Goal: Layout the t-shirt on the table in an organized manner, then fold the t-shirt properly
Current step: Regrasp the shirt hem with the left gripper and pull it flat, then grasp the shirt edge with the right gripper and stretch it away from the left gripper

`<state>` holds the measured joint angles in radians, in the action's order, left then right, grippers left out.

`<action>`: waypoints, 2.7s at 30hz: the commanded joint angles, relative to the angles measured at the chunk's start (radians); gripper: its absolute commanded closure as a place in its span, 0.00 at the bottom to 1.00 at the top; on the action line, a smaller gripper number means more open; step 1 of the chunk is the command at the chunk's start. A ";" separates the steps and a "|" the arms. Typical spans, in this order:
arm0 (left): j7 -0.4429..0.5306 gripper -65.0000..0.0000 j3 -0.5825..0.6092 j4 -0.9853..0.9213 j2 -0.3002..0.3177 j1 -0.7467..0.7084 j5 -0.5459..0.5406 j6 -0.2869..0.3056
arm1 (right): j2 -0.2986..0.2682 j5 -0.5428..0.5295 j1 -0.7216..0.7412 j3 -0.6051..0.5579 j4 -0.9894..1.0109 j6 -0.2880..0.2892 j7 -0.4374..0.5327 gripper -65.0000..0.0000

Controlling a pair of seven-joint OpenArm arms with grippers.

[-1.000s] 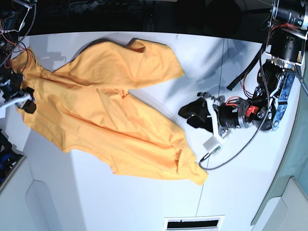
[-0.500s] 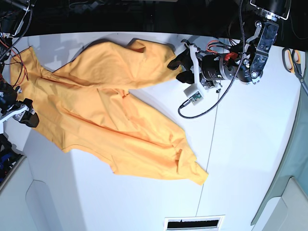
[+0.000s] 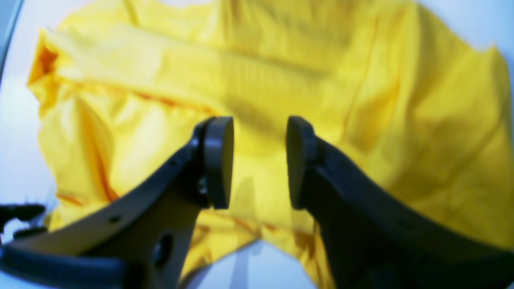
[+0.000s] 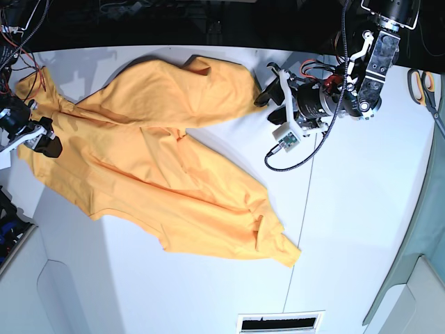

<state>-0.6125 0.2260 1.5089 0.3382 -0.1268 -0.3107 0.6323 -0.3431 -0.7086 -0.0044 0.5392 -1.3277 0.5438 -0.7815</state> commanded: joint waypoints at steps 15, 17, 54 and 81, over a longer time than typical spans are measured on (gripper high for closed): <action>0.037 1.00 0.237 0.012 0.005 0.011 0.142 -0.157 | -0.019 -0.033 0.012 0.005 -0.018 0.013 0.021 0.66; 0.037 1.00 0.227 0.012 0.006 0.026 0.170 -0.176 | -0.020 -0.033 0.012 0.005 -0.018 0.013 0.022 0.66; -0.183 0.93 -0.118 0.470 0.460 0.124 -0.184 -0.066 | -0.019 0.010 0.013 -0.001 -0.011 0.010 0.094 0.50; -0.200 0.89 -0.176 0.628 0.460 -0.264 -0.269 0.066 | 0.125 0.283 0.231 -0.305 0.331 -0.016 0.319 0.49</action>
<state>-0.8265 0.0589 2.1201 0.7837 -0.3939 -0.5709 0.6899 -0.2157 -0.4252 0.2153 0.2352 -0.9901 0.5274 -0.4595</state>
